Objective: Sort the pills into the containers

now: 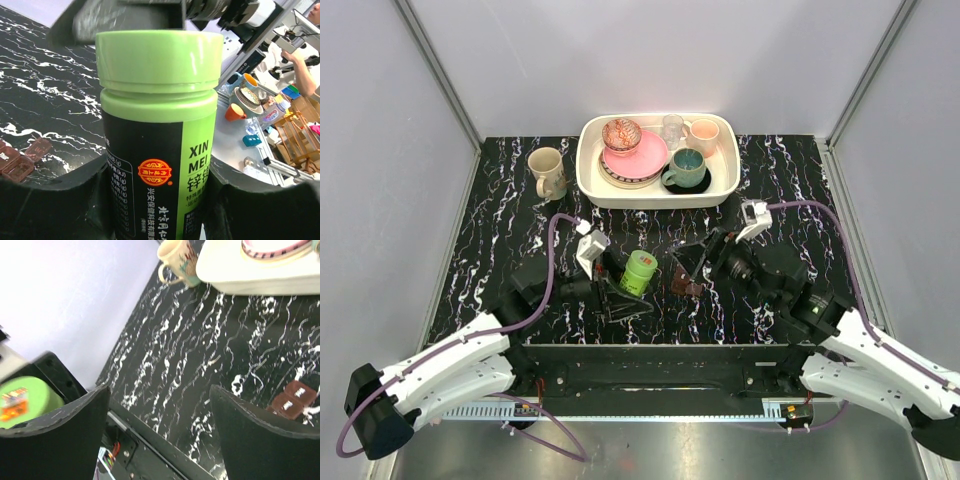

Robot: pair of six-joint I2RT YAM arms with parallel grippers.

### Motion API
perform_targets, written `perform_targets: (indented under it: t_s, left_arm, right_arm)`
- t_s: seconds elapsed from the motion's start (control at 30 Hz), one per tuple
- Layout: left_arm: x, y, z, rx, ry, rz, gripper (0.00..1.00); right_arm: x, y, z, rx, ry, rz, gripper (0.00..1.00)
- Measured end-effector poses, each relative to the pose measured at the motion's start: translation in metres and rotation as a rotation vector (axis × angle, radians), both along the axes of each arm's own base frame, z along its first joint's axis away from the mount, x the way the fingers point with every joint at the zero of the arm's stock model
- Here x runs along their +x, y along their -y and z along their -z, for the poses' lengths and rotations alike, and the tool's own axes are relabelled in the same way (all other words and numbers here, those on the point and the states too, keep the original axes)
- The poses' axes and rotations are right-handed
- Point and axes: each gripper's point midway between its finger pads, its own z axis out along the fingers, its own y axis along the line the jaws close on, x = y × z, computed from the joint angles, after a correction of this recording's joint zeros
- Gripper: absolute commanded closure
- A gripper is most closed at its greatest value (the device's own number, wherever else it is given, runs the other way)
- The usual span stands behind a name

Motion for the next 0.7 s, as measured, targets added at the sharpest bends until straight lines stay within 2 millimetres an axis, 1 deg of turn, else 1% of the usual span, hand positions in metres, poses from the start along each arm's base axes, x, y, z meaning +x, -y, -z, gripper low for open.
perform_targets:
  t_s: [0.1,0.2,0.27,0.33,0.43,0.63,0.7]
  left_arm:
    - [0.005,0.000,0.001,0.019,-0.002,-0.029,1.00]
    - [0.010,0.000,0.002,0.036,-0.006,-0.056,1.00]
    - [0.013,0.000,0.003,0.041,-0.007,-0.069,1.00]
    - [0.015,0.000,0.005,0.051,-0.012,-0.078,1.00]
    - [0.019,0.001,0.009,0.064,-0.018,-0.095,1.00]
    - [0.024,0.002,0.016,0.085,-0.037,-0.120,1.00]
    - [0.026,0.002,0.018,0.090,-0.041,-0.127,1.00]
  right_arm:
    - [0.009,0.001,-0.027,0.019,0.029,0.039,0.12]
    - [0.016,-0.005,-0.054,0.038,0.056,0.049,0.12]
    - [0.021,-0.012,-0.066,0.046,0.065,0.047,0.13]
    - [0.024,-0.020,-0.073,0.048,0.065,0.031,0.13]
    - [0.027,-0.032,-0.074,0.043,0.052,0.004,0.15]
    - [0.025,-0.049,-0.057,0.029,-0.012,-0.051,0.16]
    - [0.023,-0.051,-0.056,0.033,-0.023,-0.064,0.15]
